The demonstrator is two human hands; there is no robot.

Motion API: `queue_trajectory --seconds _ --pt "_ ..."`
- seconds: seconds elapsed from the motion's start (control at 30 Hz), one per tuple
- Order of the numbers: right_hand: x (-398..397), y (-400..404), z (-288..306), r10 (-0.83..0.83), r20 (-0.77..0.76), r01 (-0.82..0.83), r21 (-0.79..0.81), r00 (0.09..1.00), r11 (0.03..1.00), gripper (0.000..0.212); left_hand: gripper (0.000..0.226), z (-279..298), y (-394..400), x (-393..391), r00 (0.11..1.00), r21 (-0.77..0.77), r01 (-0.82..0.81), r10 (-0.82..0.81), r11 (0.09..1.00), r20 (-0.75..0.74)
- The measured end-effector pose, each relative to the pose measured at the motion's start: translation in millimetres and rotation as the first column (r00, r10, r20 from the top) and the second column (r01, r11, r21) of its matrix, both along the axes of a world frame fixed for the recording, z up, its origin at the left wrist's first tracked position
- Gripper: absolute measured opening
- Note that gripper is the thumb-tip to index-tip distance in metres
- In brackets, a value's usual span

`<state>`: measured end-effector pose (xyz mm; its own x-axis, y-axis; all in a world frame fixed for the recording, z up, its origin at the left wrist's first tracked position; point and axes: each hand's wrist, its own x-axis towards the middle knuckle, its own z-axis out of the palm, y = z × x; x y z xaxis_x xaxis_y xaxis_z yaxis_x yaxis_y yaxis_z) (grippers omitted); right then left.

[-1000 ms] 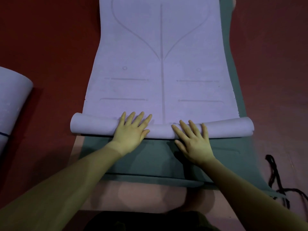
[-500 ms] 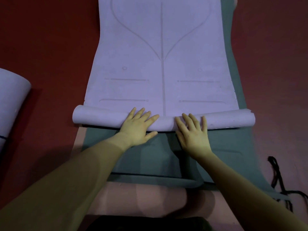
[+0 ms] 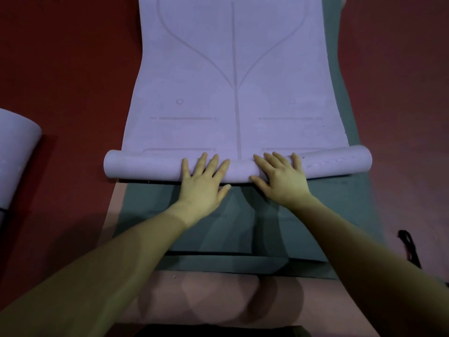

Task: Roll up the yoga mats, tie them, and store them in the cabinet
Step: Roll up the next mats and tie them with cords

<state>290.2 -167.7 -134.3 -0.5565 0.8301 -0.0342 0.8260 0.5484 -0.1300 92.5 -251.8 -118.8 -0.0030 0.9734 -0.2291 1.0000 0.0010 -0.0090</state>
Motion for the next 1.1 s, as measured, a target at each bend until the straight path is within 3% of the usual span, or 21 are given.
queue_trajectory --seconds 0.1,0.2,0.33,0.57,0.67,0.77,0.93,1.1 --pt "-5 3 1 -0.013 0.042 0.012 0.017 0.999 1.000 0.069 0.068 2 16 -8 1.000 -0.020 0.019 -0.019 1.000 0.001" --pt "4 -1 -7 0.044 0.029 -0.049 0.210 0.999 0.976 0.056 0.071 1 31 -15 0.999 -0.059 0.037 -0.036 0.998 0.012" --pt "11 5 -12 0.102 0.018 -0.102 0.315 0.995 0.944 0.059 0.069 1 42 -20 0.998 -0.042 0.053 -0.052 0.998 0.029" --pt "-1 33 -6 0.046 0.100 -0.066 0.213 0.994 0.975 0.086 0.069 0 49 -27 0.996 0.073 0.092 -0.093 0.993 0.015" --pt "-5 42 -4 0.048 0.149 -0.069 0.133 0.988 0.989 0.086 0.078 -5 56 -33 0.994 0.031 0.096 -0.094 0.995 -0.054" --pt "-5 51 1 0.074 0.134 -0.088 0.102 0.988 0.991 0.080 0.078 -5 68 -40 0.997 0.021 0.076 -0.075 0.997 -0.033" --pt "-2 60 6 0.189 0.066 -0.197 0.161 0.980 0.967 0.069 0.072 -17 64 -50 0.981 0.267 0.174 -0.189 0.948 0.031" --pt "6 45 5 0.183 -0.020 -0.172 0.248 0.983 0.953 0.055 0.062 -19 57 -45 0.962 0.472 0.261 -0.270 0.842 -0.050"
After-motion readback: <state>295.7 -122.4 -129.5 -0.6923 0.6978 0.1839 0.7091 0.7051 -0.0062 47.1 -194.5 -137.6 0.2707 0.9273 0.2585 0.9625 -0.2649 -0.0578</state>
